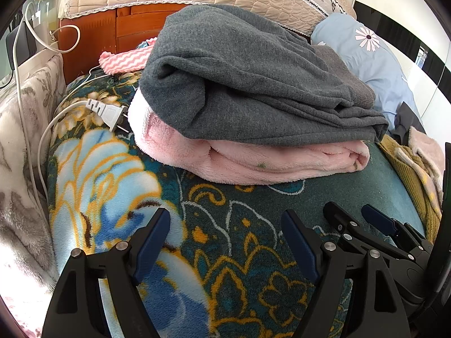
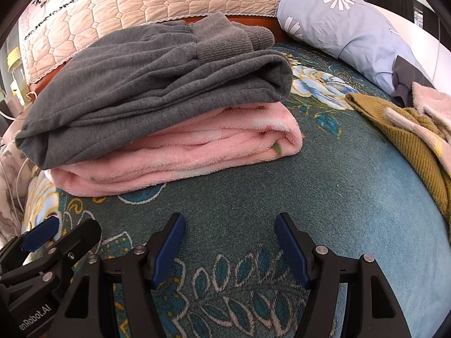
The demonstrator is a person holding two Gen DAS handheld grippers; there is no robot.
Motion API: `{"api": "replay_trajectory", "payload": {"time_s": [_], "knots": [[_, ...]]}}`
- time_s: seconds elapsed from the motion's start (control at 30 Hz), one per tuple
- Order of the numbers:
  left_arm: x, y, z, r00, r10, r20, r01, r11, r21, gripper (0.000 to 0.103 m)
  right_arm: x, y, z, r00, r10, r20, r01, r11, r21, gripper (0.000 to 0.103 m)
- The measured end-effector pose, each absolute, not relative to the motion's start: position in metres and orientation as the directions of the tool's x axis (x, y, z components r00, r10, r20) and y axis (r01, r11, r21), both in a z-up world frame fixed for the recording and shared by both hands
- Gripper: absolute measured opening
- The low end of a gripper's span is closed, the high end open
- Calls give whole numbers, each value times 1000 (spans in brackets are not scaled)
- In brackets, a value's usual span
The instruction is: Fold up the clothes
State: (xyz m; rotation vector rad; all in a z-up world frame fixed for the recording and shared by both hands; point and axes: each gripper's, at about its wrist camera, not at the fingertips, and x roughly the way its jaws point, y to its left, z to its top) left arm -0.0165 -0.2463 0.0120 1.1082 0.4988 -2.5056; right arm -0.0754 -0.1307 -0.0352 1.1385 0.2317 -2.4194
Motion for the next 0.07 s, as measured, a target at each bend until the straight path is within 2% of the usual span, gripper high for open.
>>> {"api": "replay_trajectory", "payload": {"time_s": [0.07], "knots": [[-16,-246,12,-632,-177,-755,452,-875,-173,81,-75,-130,-35,-556,-329,-764,468,-883,39,71]]}}
